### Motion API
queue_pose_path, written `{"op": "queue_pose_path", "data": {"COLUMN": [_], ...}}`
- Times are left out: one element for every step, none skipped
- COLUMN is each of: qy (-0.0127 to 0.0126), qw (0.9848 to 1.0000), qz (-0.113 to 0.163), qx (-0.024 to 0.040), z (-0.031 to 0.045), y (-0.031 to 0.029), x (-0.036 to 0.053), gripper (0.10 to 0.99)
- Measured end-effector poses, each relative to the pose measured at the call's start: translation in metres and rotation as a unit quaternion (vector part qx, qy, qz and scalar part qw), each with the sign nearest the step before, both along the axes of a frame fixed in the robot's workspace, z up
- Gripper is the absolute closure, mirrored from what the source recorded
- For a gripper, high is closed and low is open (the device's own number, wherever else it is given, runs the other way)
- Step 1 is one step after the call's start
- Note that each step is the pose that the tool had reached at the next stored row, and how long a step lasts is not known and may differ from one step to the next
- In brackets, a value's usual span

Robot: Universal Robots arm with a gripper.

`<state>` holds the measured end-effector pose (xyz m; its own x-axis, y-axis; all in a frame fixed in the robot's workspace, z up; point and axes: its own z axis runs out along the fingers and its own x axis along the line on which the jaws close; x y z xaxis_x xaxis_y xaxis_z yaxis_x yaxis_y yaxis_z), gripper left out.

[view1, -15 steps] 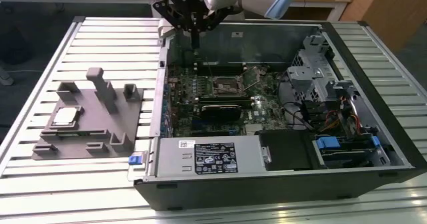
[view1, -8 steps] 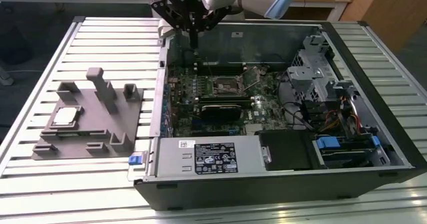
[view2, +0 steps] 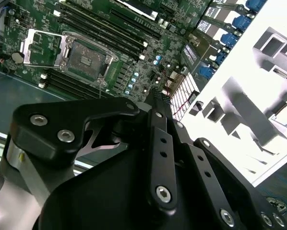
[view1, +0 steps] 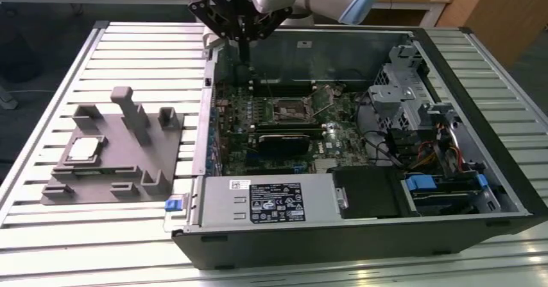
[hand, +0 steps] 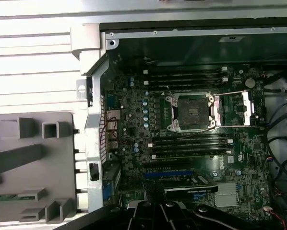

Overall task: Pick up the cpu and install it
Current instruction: 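Reach for the cpu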

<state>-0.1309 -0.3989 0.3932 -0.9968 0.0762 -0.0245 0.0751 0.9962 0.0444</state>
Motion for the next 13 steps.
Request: {"op": "queue_pose_path", "data": {"qy": [0.0, 0.0, 0.0, 0.0, 0.0, 0.0, 0.0, 0.0, 0.0, 0.0, 0.0001, 0.0, 0.0], "qw": [1.0, 1.0, 1.0, 1.0, 1.0, 1.0, 1.0, 1.0, 1.0, 1.0, 1.0, 1.0, 1.0], "qz": [0.0, 0.0, 0.0, 0.0, 0.0, 0.0, 0.0, 0.0, 0.0, 0.0, 0.0, 0.0, 0.0], "qx": [0.0, -0.0001, 0.0, 0.0, 0.0, 0.0, 0.0, 0.0, 0.0, 0.0, -0.0001, 0.0, 0.0], "z": [0.0, 0.0, 0.0, -0.0001, -0.0001, -0.0002, -0.0002, -0.0002, -0.0003, -0.0003, -0.0004, -0.0005, -0.0006], "y": [0.0, 0.0, 0.0, 0.0, 0.0, 0.0, 0.0, 0.0, 0.0, 0.0, 0.0, 0.0, 0.0], "x": [-0.0009, -0.0018, -0.0027, -0.0035, -0.0043, -0.0049, -0.0057, -0.0065, -0.0073, -0.0081, -0.0092, -0.01, -0.0109], "gripper": [0.98, 0.98, 0.98, 0.98, 0.98, 0.98, 0.98, 0.98, 0.98, 0.98, 0.98, 0.98, 0.98]}}
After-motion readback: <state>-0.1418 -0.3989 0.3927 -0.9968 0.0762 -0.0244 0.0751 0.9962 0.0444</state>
